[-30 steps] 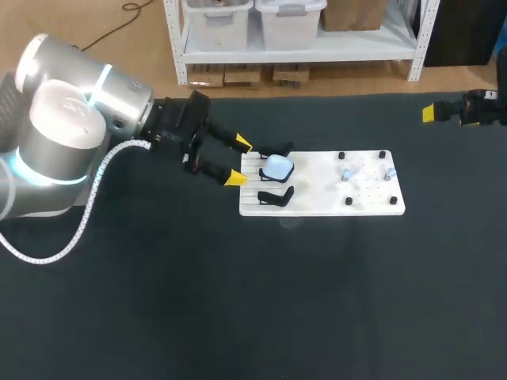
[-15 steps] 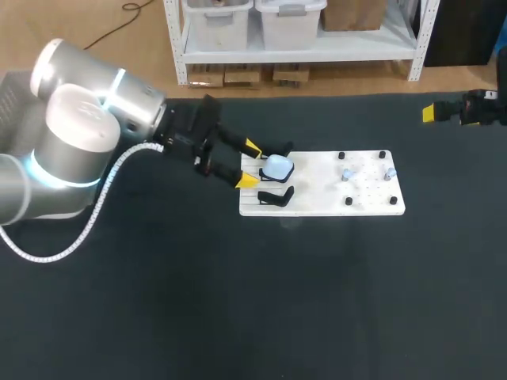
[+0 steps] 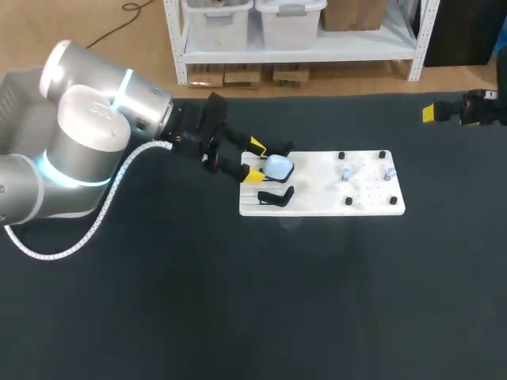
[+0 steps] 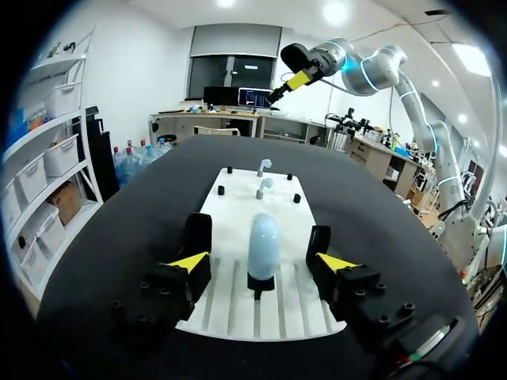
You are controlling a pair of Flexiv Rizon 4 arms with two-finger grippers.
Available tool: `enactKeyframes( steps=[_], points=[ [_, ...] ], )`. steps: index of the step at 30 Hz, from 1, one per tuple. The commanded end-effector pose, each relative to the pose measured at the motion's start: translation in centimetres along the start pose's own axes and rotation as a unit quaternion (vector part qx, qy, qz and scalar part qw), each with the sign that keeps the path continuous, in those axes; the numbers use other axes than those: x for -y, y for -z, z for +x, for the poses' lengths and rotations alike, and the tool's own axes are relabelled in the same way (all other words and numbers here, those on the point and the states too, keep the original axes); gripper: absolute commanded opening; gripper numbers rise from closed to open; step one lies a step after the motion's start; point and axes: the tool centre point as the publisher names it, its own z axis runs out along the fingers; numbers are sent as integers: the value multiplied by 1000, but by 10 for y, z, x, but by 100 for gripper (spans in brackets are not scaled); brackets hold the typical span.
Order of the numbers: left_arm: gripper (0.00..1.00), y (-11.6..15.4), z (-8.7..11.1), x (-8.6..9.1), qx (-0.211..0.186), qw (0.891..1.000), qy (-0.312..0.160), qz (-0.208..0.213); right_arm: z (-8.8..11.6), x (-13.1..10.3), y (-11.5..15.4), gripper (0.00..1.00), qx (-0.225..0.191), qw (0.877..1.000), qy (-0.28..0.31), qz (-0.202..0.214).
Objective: Pick up each earbud case from the left stands, insert the matching earbuds, close the lid, and place the case in the box.
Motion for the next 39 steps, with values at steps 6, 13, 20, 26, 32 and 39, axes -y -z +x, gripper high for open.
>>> enactKeyframes(
  steps=[6,13,20,26,32,39],
  points=[
    [71,-9,0,-1,3,1000,1,11,0,0,0,100,0,1000,0,1],
    [63,-12,1,-1,2,1000,4,13,0,0,0,100,0,1000,0,1],
    [61,-17,1,-2,6,1000,12,13,0,0,0,100,0,1000,0,1],
    [58,-19,1,-2,10,1000,16,12,0,0,0,100,0,1000,0,1],
    [59,-23,4,0,9,1000,19,13,0,0,0,100,0,1000,0,1],
    [57,-25,3,-1,14,1000,21,12,0,0,0,100,0,1000,0,1]
  ],
)
